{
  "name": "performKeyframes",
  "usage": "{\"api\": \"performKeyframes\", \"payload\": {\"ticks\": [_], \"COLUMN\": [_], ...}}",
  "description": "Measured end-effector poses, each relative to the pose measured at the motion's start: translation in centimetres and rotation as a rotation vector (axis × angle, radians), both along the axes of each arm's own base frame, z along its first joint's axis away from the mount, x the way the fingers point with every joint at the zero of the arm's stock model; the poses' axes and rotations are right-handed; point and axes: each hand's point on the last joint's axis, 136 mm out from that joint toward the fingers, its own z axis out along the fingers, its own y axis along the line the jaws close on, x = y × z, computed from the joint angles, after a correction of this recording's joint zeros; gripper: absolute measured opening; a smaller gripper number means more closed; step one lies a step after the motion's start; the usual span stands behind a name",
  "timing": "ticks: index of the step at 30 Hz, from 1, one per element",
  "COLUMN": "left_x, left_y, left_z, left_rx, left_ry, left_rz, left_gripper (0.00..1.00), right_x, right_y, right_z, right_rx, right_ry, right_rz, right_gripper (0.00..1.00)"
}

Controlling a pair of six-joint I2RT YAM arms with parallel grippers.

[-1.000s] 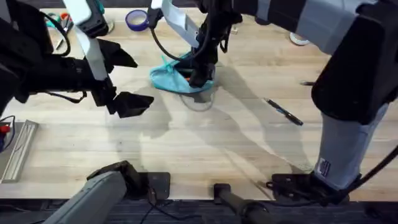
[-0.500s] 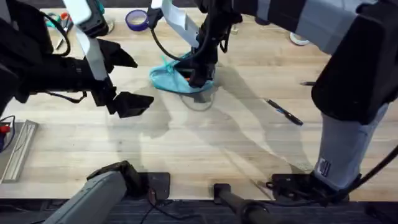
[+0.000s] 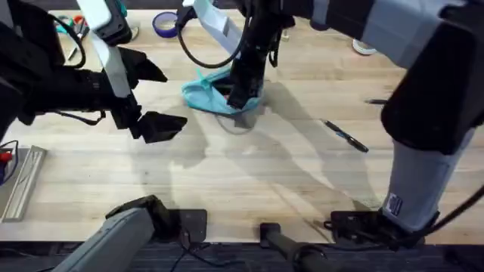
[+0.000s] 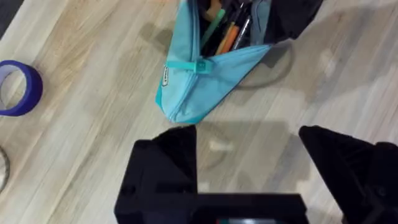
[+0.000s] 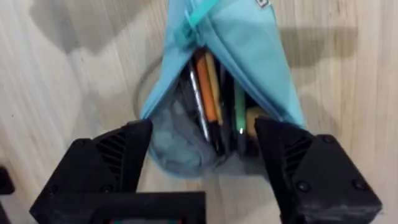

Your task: Unzip the bag, pick up the pens from the table one at a time and place them inside, then zip the bag closed.

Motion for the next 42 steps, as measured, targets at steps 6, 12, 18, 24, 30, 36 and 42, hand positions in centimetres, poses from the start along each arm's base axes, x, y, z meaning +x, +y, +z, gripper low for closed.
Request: {"api": "performKeyframes", "payload": {"ticks": [6, 12, 18, 24, 30, 36, 42], "left_x": [0.0, 0.0, 0.0, 0.0, 0.0, 0.0, 0.0], "left_y": [0.0, 0.0, 0.0, 0.0, 0.0, 0.0, 0.0], "left_z": [0.0, 0.0, 0.0, 0.0, 0.0, 0.0, 0.0], "left_rx": [0.000, 0.000, 0.000, 0.000, 0.000, 0.000, 0.000], "left_ry": [0.000, 0.000, 0.000, 0.000, 0.000, 0.000, 0.000], "left_rz": [0.000, 0.000, 0.000, 0.000, 0.000, 0.000, 0.000], "left_gripper": [0.993, 0.994, 0.993, 0.993, 0.992, 0.993, 0.994], "right_x": [0.0, 0.8, 1.4, 3.0, 4.3, 3.9, 2.1], "right_y": [-1.8, -5.5, -11.2, -16.4, -20.4, -24.7, -29.0], "right_z": [4.7, 10.5, 14.2, 15.7, 15.7, 14.8, 14.3], "right_rx": [-0.011, 0.039, 0.059, 0.086, 0.099, 0.010, -0.135], "right_ry": [-0.093, -0.179, -0.186, -0.177, -0.116, -0.062, -0.089], "right_rz": [-0.055, -0.189, -0.412, -0.665, -0.958, -1.356, -1.759], "right_gripper": [0.996, 0.996, 0.996, 0.996, 0.996, 0.996, 0.996]}}
